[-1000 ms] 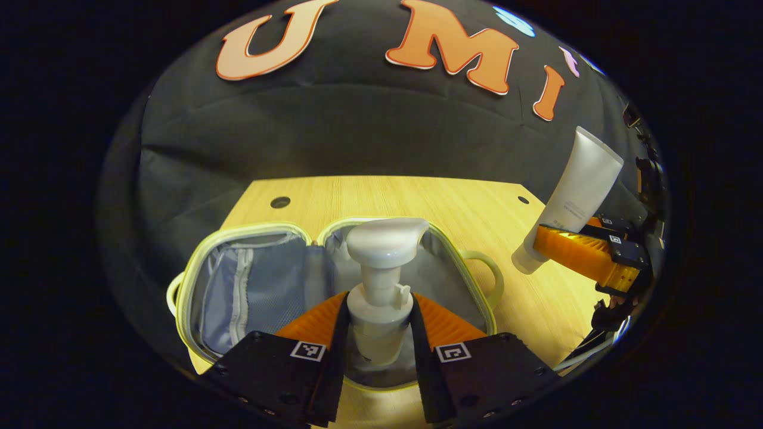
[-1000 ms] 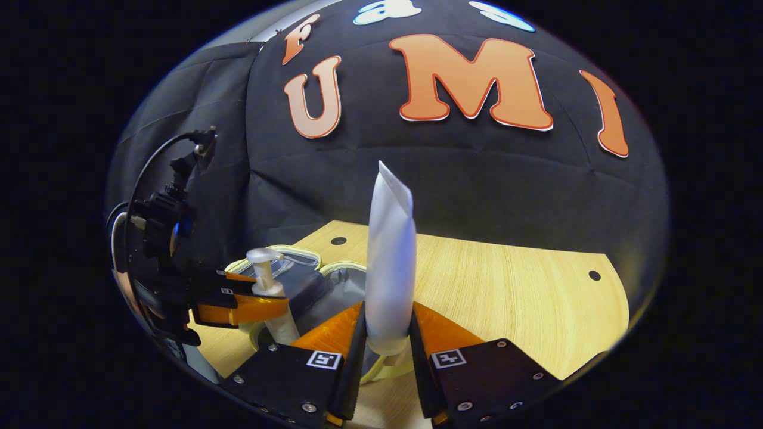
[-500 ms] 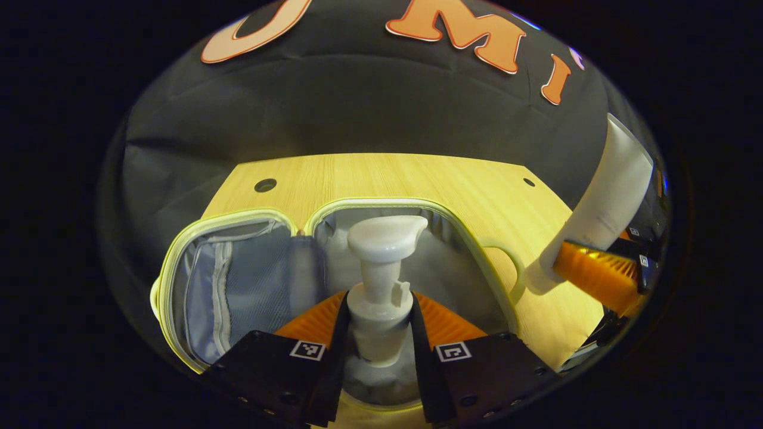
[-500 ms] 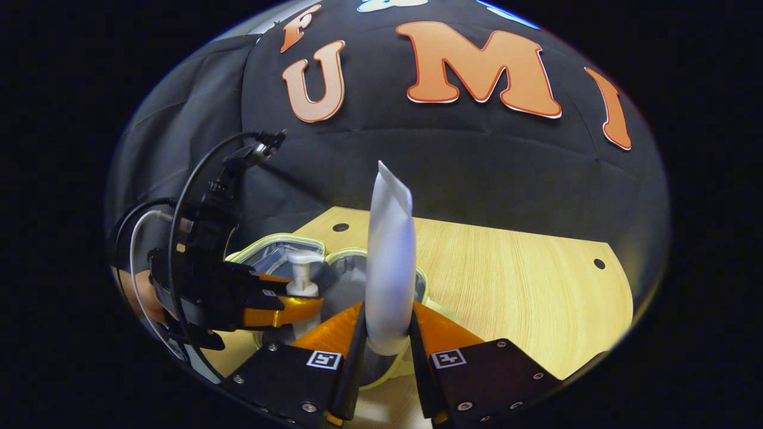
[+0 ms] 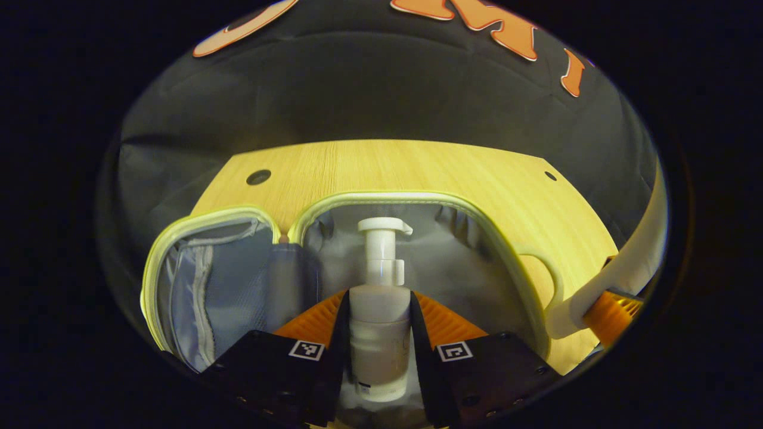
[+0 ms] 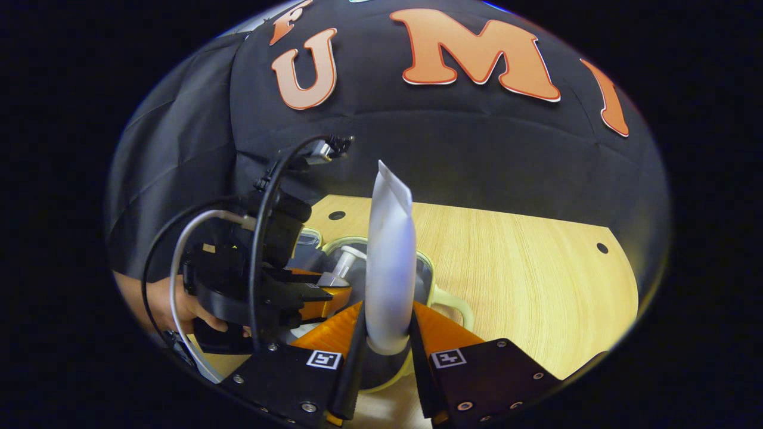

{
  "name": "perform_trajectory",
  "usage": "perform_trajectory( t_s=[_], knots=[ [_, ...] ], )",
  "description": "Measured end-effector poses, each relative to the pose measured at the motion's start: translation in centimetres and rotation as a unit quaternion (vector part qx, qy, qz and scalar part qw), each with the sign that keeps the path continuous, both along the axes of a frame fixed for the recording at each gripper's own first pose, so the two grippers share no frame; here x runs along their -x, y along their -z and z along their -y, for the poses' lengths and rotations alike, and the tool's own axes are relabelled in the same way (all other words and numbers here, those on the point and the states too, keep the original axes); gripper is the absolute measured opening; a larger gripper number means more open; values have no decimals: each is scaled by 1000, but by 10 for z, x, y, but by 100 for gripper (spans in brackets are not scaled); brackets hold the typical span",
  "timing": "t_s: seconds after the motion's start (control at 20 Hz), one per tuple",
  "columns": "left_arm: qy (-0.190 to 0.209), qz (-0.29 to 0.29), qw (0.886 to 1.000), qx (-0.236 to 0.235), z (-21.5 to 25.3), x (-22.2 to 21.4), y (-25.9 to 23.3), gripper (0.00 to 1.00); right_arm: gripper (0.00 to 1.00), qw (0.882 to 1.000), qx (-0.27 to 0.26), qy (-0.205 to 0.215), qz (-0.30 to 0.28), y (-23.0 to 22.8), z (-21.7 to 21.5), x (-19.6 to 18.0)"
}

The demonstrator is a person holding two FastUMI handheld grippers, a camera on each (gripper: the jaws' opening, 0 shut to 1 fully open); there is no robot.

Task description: First open the suitcase, pack the skin care products into it, and then close the suitcase.

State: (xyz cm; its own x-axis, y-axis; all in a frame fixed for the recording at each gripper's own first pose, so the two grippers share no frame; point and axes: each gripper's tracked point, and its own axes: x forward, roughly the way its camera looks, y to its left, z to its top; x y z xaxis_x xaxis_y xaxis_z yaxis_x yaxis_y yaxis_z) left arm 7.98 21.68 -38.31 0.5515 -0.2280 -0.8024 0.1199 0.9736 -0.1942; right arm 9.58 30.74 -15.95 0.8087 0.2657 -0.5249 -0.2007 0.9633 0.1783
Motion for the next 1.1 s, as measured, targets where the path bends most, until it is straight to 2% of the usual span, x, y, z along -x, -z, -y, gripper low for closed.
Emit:
perform_trajectory(
  t_s=[0.1,0.15,0.2,0.35,0.4,0.45,0.6,0.9,1.1],
  knots=[
    [-6,0,1000,2,0,-2,4,58,41,1000,-3,-1,-9,3,-3,3],
    [-9,2,1000,4,0,-1,3,57,36,1000,-4,-2,-13,6,-4,1],
    [-12,8,1000,3,-2,-2,1,59,41,1000,-6,-5,-17,11,-6,0],
    [-21,32,999,8,-10,3,-19,64,41,999,-14,-11,-33,20,-14,-1],
    [-25,43,999,7,-17,8,-28,71,41,999,-17,-14,-41,23,-15,-3],
    [-33,56,998,0,-26,8,-34,70,41,998,-23,-17,-51,27,-19,-4],
    [-54,95,994,-24,-60,17,-59,78,41,996,-35,-19,-80,42,-27,-4],
    [-98,139,983,-68,-126,36,-85,80,41,984,-44,-31,-167,82,-52,4],
    [-151,127,978,-75,-173,53,-77,80,41,974,-60,-17,-219,107,-67,-5]
  ],
)
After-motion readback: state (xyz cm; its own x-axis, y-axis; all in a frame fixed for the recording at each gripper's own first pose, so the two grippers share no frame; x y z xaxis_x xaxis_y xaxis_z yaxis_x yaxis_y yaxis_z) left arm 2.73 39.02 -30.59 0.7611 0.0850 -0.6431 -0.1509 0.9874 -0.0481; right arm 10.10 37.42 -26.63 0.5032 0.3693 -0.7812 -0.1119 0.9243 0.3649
